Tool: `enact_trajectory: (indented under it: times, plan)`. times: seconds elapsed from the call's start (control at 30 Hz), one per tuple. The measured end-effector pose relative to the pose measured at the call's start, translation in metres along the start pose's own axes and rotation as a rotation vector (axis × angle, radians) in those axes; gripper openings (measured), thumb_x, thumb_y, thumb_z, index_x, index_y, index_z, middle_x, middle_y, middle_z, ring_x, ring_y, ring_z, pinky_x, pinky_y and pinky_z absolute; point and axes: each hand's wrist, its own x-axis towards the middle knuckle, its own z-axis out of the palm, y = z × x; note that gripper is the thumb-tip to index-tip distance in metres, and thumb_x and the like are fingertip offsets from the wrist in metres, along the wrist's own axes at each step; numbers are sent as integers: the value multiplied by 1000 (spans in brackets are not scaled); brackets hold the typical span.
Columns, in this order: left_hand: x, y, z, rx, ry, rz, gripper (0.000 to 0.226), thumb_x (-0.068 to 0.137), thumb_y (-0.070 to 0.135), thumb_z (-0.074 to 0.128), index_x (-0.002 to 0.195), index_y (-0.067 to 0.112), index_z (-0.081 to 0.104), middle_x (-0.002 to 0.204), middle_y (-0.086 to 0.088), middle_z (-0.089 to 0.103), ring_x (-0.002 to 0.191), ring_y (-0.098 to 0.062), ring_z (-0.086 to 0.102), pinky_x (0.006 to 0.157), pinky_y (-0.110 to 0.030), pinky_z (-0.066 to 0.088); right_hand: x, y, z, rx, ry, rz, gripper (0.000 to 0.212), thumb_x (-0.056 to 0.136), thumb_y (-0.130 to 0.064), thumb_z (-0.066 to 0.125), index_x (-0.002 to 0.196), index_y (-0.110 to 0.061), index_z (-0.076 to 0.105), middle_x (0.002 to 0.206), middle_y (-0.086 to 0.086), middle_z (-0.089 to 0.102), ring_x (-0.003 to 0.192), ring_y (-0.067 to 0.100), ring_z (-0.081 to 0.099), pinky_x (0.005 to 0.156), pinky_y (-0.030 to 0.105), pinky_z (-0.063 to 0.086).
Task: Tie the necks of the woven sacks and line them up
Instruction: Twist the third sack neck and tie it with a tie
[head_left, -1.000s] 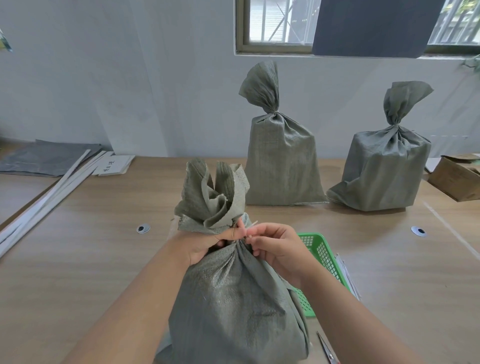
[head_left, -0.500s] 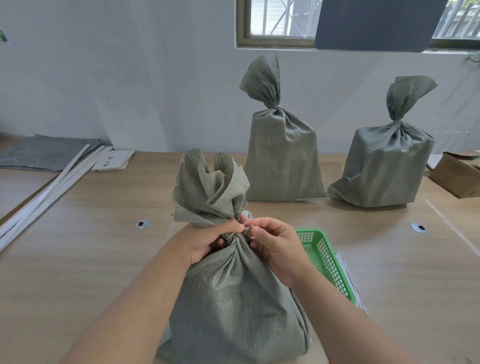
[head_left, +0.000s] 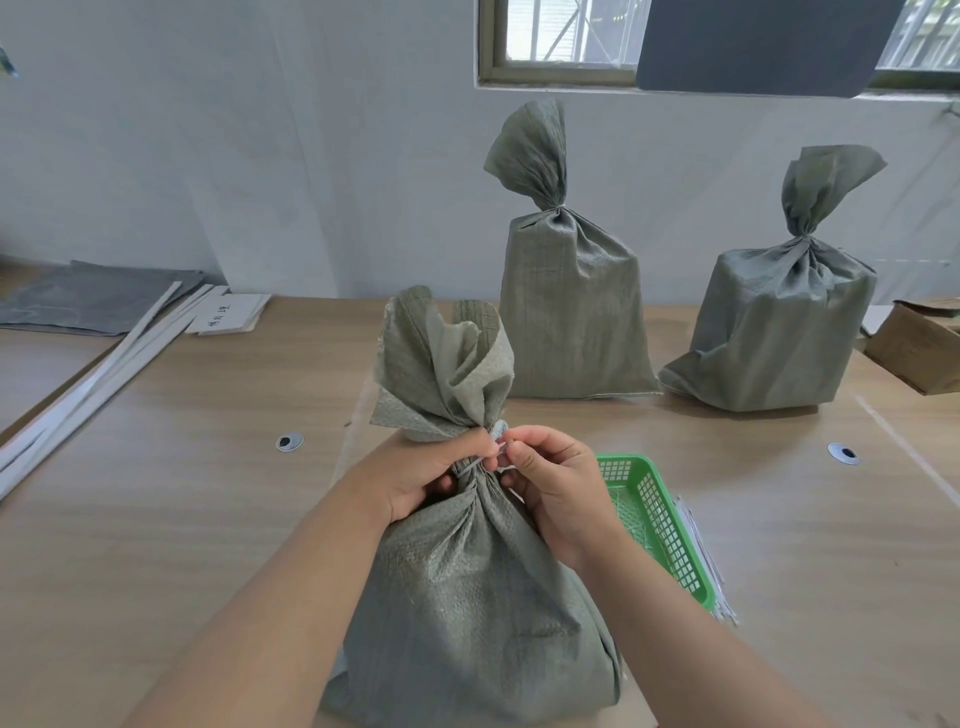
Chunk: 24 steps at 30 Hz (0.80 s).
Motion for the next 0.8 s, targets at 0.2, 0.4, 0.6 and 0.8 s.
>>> enact_trajectory:
  times: [0.2,0.4,0.6,0.8]
  plan:
    - [4,-2,1,34,21,16,15,55,32,72,58,18,68,72,-5,67,79,-25,53,60,-30,31,1,-2,2,-23,-35,-36,12,79,2,67,85,-4,76,77,17,69,70,22,66,67,24,53]
    - [5,-1,4,16,47,24,13,52,30,72,56,18,69,66,-3,66,81,-27,53,74,-40,34,2,-6,2,-79,-60,-64,15,77,2,66,81,-6,78,74,16,71,70,21,68,68,24,56]
    - [2,3,6,33,52,7,10,62,23,69,52,22,68,63,2,64,66,-13,55,56,-28,32,3,-12,-4,-268,-106,-112,15,82,4,68,83,-7,78,78,13,73,76,20,68,73,27,57]
    - [2,0,4,15,64,-7,10,64,25,72,56,22,69,66,4,66,60,-6,54,53,-24,31,5,-28,-8,-464,-133,-74,14,86,5,69,92,-3,78,81,14,75,76,17,67,72,27,55]
